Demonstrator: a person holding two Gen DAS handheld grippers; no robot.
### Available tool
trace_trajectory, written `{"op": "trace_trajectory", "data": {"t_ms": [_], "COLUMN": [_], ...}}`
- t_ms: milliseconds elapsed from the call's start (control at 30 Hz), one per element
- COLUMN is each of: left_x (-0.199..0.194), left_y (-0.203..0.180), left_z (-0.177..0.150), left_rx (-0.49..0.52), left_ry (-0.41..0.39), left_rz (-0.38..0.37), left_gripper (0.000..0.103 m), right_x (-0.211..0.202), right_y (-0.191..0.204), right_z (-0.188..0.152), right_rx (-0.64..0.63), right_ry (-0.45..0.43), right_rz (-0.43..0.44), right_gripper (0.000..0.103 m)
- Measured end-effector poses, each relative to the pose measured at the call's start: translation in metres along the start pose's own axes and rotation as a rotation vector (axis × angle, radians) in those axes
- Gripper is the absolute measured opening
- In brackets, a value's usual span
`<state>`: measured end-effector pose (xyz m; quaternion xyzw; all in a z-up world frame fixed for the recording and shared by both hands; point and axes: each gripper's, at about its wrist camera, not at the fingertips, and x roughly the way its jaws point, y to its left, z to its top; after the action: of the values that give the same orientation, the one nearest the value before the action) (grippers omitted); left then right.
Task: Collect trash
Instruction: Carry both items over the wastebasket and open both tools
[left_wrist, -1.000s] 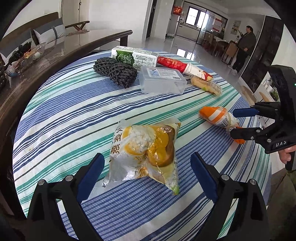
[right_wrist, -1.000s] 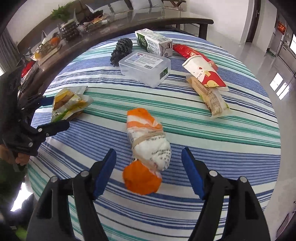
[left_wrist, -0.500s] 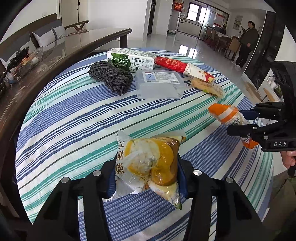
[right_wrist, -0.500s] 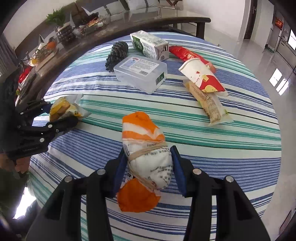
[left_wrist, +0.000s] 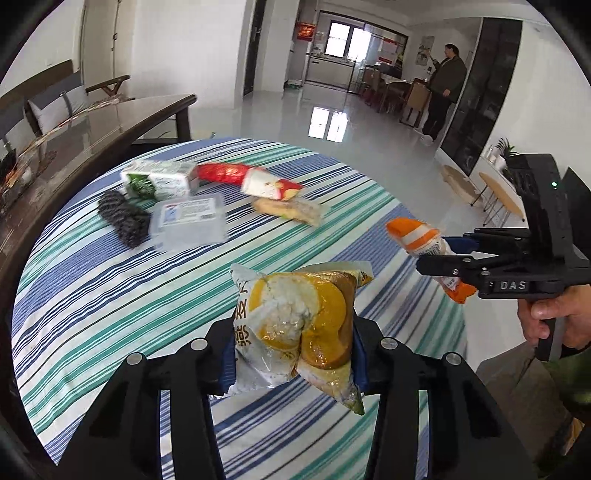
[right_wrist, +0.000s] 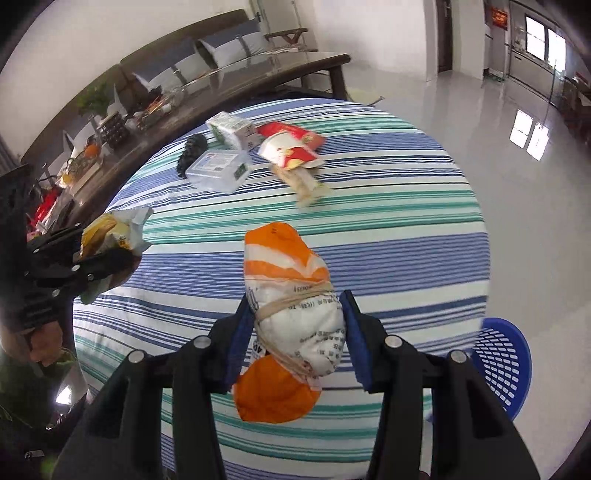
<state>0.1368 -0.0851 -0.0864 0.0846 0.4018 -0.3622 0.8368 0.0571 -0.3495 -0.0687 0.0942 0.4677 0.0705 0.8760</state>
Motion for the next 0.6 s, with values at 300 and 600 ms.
{"op": "trace_trajectory", "data": {"t_ms": [300, 600], "left_x": [0.053, 0.164], "left_y": [-0.154, -0.273], "left_z": [0.042, 0.058], "left_rx": [0.137, 0.2], "left_ry": [0.036, 0.129], "left_rz": [-0.175, -0.22], "left_gripper": [0.046, 0.048], "right_x": [-0.064, -0.054], "right_y": [-0.139, -0.253], "right_z": [-0.039, -0.081], "right_rx": [0.202, 0.395], "right_ry": [-0.075, -0.069], "right_rz": [-0.216, -0.331], "right_gripper": [0.046, 0.046]}}
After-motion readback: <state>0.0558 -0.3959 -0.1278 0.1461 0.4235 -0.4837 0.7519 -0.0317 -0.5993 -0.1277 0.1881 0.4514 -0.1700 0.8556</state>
